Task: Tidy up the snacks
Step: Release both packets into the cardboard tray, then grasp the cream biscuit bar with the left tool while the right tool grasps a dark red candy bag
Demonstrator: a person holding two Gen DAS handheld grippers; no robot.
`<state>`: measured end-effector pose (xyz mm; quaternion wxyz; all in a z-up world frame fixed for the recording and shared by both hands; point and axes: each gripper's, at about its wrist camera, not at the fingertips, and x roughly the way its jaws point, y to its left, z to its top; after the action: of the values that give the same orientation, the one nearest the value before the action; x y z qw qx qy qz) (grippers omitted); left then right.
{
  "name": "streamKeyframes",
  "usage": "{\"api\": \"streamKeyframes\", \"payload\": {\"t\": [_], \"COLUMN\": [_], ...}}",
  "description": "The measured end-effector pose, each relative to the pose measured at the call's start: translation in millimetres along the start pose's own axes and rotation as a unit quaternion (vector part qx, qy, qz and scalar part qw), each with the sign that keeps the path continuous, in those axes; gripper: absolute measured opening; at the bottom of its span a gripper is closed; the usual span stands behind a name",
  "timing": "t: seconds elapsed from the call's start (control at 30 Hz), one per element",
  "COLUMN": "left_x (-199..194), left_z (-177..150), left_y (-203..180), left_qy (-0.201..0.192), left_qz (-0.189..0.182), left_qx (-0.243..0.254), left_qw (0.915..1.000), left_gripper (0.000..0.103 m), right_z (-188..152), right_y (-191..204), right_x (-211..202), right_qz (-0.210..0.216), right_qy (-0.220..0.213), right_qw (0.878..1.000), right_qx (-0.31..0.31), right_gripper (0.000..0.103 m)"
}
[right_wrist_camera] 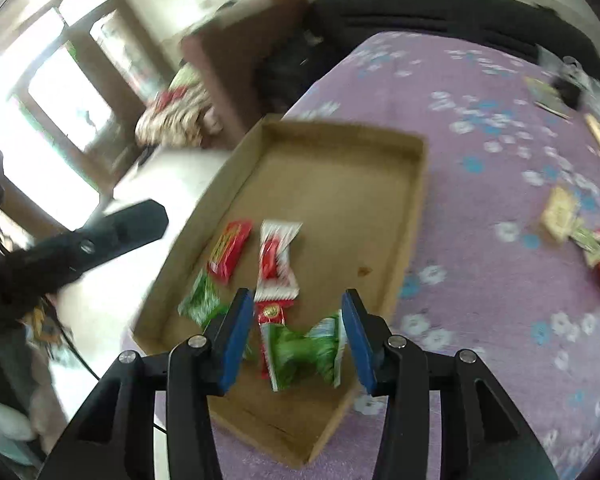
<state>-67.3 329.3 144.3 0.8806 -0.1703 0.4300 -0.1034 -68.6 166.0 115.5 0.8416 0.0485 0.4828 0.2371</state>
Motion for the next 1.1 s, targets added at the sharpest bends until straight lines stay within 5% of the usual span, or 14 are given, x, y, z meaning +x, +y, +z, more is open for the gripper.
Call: {"api": "streamKeyframes", "payload": {"t": [0.23,0.33,0.43,0.6,0.73,0.9,0.97,1.03,1.1], "left_x": [57,77,97,137,166,213,231,250,268], "left_z": [-1,-11,-17,-16,-4,13,17,17,18], "left_y": [-72,-94,-107,-122,-140,-168,-180,-189,-191], "left_qy": [0.064,0.080,0.093,0.113,0.112,0.118,0.123,0.127,0.136], "left_qz": [-0.065,-0.059,-0.050,-0.023,-0.010,0.002,0.005,0.014,0.017], "left_qx": [0.038,0.066,0.079,0.087,0.104,0.144,0.163,0.184,0.189], "left_qw": [0.9951,0.9929,0.9912,0.9896,0.9882,0.9824,0.9790,0.9746,0.9723], "left_gripper": [0.063,0.063,0.063,0.062,0.062,0.062,0.062,0.062,0.062], "right_z": [-16,-31,-32,-18,0,10,6,5,-2], "right_y": [-97,-162,-223,-286,-309,-310,-312,-316,-314], "right_x": [-43,-62,-71,-58,-33,-13,-6,-2,-5], "right_qz": [-0.098,-0.142,-0.134,-0.048,-0.058,-0.098,-0.094,-0.073,-0.073], "right_qy": [-0.011,-0.014,-0.020,-0.039,-0.032,-0.011,-0.001,0.009,0.014], "right_qw": [0.992,0.982,0.972,0.952,0.946,0.953,0.956,0.960,0.963], "right_qx": [0.079,0.121,0.192,0.301,0.319,0.288,0.279,0.271,0.257], "right_gripper": [0.047,0.047,0.047,0.049,0.049,0.050,0.038,0.013,0.008]}}
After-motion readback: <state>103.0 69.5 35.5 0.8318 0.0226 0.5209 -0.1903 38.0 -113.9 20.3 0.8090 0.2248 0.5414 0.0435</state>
